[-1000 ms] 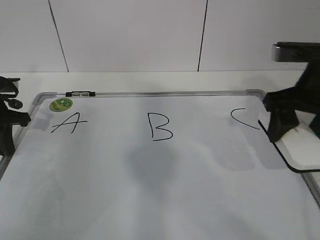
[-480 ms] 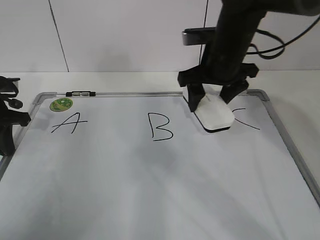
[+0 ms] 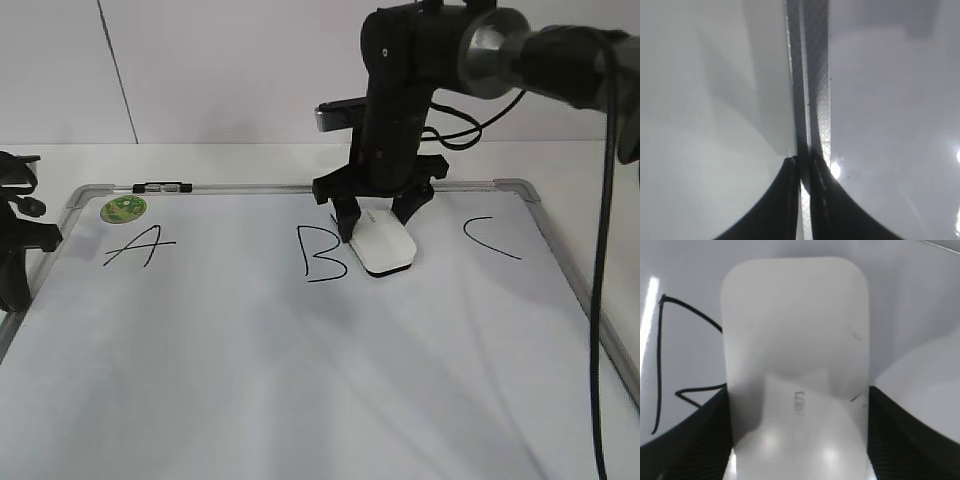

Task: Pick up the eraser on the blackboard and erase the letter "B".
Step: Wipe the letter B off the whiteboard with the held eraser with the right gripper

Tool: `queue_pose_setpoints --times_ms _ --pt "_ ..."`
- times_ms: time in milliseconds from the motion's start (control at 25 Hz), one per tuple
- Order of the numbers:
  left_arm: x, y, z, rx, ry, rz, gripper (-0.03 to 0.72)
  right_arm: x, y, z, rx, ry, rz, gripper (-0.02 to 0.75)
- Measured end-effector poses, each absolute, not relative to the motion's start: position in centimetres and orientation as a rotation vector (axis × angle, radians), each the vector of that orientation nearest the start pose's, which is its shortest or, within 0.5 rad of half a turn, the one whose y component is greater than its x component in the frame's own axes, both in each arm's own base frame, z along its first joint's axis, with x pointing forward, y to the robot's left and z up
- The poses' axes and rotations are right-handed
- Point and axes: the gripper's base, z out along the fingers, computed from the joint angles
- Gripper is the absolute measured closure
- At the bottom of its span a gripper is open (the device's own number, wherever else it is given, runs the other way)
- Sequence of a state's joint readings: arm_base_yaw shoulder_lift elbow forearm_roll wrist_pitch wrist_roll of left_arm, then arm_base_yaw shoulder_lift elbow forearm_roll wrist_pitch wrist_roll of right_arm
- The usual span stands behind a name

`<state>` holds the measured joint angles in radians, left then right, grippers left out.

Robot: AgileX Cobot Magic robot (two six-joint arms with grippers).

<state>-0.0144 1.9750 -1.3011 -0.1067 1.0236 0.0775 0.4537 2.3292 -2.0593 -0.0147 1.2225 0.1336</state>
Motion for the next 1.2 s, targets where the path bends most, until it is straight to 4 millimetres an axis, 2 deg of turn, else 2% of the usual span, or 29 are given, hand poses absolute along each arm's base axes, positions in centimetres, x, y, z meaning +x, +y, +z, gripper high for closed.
queue_pose_setpoints --times_ms 40,200,440,600,760,880,1000,1200 --pt "36.4 -1.4 15.6 0.052 3.174 -0.149 0.672 44.1 21.3 18.1 -0.486 2.947 0.041 0.167" --pt "36.4 -1.3 15.6 0.048 3.174 -0.151 0.672 44.4 21.4 18.0 -0.491 2.954 0.034 0.167" --pt "36.4 -1.3 15.6 0.048 3.176 -0.152 0.672 43.6 23.0 17.9 -0.553 2.936 0.018 0.168" --pt "36.4 -1.3 15.6 0.048 3.177 -0.152 0.672 41.8 26.5 17.8 -0.654 2.920 0.080 0.168" --pt "36.4 -1.3 15.6 0.049 3.179 -0.152 0.672 39.0 30.4 17.8 -0.781 2.903 0.151 0.168" --pt "36.3 -1.3 15.6 0.049 3.185 -0.153 0.672 37.6 32.1 17.8 -0.843 2.893 0.174 0.168" --pt "36.3 -1.3 15.6 0.049 3.189 -0.154 0.672 37.3 32.5 17.8 -0.858 2.889 0.180 0.168" --pt "36.3 -1.4 15.6 0.047 3.189 -0.158 0.672 38.4 31.2 17.8 -0.796 2.905 0.175 0.169"
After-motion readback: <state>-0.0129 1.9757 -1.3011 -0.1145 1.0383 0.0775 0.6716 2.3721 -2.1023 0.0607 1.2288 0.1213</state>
